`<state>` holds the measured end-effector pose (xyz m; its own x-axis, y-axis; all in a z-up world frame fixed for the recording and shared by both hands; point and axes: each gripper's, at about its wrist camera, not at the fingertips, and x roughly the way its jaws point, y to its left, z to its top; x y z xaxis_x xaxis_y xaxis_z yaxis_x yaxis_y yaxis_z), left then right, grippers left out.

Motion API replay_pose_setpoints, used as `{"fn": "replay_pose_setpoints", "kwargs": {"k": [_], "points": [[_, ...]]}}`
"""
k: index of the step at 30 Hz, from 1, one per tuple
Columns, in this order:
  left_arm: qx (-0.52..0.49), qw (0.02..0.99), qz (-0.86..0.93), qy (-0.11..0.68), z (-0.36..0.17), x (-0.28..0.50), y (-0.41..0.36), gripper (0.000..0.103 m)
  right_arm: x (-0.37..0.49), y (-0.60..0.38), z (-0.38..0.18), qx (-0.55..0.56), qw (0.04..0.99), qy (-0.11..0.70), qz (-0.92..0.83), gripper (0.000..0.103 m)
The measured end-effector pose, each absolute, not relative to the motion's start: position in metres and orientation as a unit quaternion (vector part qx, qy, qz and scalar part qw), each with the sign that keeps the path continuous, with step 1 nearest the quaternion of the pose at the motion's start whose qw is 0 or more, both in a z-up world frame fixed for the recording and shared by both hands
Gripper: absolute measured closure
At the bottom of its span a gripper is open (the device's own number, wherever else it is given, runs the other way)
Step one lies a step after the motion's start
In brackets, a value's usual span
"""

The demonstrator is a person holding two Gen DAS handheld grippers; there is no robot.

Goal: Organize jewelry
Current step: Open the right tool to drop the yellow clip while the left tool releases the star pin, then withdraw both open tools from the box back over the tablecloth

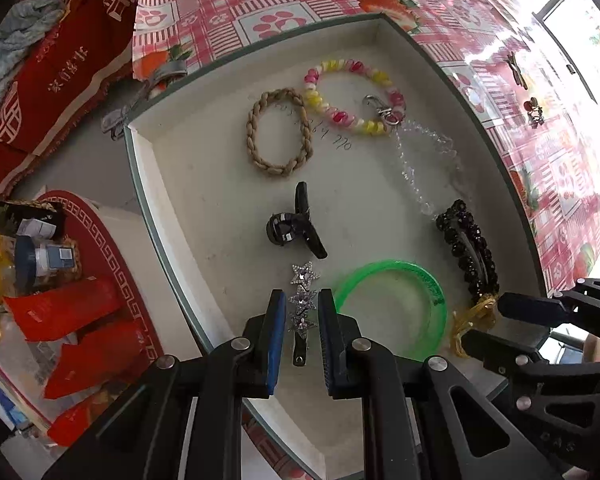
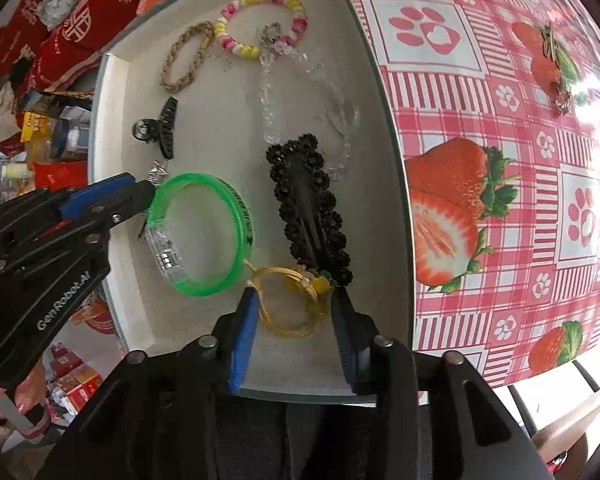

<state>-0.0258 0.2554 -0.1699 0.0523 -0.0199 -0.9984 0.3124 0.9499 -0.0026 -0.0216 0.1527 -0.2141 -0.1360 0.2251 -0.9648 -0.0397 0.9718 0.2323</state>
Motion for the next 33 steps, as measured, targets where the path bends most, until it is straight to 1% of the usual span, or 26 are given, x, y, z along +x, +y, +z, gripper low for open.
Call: {"fn": "replay_pose_setpoints", "kwargs": {"k": [8, 9, 10, 11, 12, 14, 18, 20, 21, 23, 25, 33], "points": [[0.108, 0.716, -0.113, 0.680, -0.159, -0.026, 0.252, 0.080, -0.019, 0.143, -0.186, 0.080, 0.673, 0.727, 0.114, 0.048], [0.108, 0.717, -0.113, 0.680, -0.158, -0.026, 0.252, 0.077, -0.018, 0.141, -0.181, 0.083, 0.676, 0.723, 0.114, 0.047], [0.108, 0.717, -0.112, 0.679, -0.157, -0.025, 0.251, 0.049, -0.018, 0.138, -0.177, 0.086, 0.679, 0.720, 0.114, 0.046], [0.106, 0.721, -0.107, 0.676, -0.154, -0.026, 0.252, 0.028, -0.019, 0.136, -0.173, 0.088, 0.681, 0.718, 0.115, 0.045], [0.105, 0.729, -0.099, 0.669, -0.149, -0.026, 0.252, 0.000, -0.020, 0.134, -0.170, 0.090, 0.683, 0.716, 0.115, 0.043], [0.107, 0.743, -0.095, 0.654, -0.138, -0.027, 0.251, 0.000, -0.021, 0.129, -0.162, 0.096, 0.689, 0.710, 0.112, 0.041], [0.109, 0.745, -0.100, 0.650, -0.130, -0.026, 0.245, 0.000, -0.024, 0.110, -0.146, 0.118, 0.702, 0.696, 0.096, 0.041], [0.113, 0.750, -0.101, 0.644, -0.125, -0.026, 0.240, 0.000, -0.024, 0.097, -0.141, 0.129, 0.708, 0.690, 0.077, 0.036], [0.113, 0.752, -0.102, 0.642, -0.124, -0.026, 0.239, 0.000, -0.023, 0.090, -0.139, 0.133, 0.711, 0.687, 0.069, 0.030], [0.112, 0.757, -0.105, 0.635, -0.118, -0.024, 0.238, 0.000, -0.024, 0.078, -0.135, 0.141, 0.716, 0.681, 0.056, 0.027], [0.112, 0.761, -0.112, 0.629, -0.112, -0.022, 0.234, 0.000, -0.022, 0.067, -0.131, 0.146, 0.723, 0.674, 0.035, 0.021], [0.132, 0.768, -0.134, 0.612, -0.092, -0.004, 0.195, 0.000, -0.022, 0.007, -0.131, 0.184, 0.729, 0.658, -0.033, 0.021]]}}
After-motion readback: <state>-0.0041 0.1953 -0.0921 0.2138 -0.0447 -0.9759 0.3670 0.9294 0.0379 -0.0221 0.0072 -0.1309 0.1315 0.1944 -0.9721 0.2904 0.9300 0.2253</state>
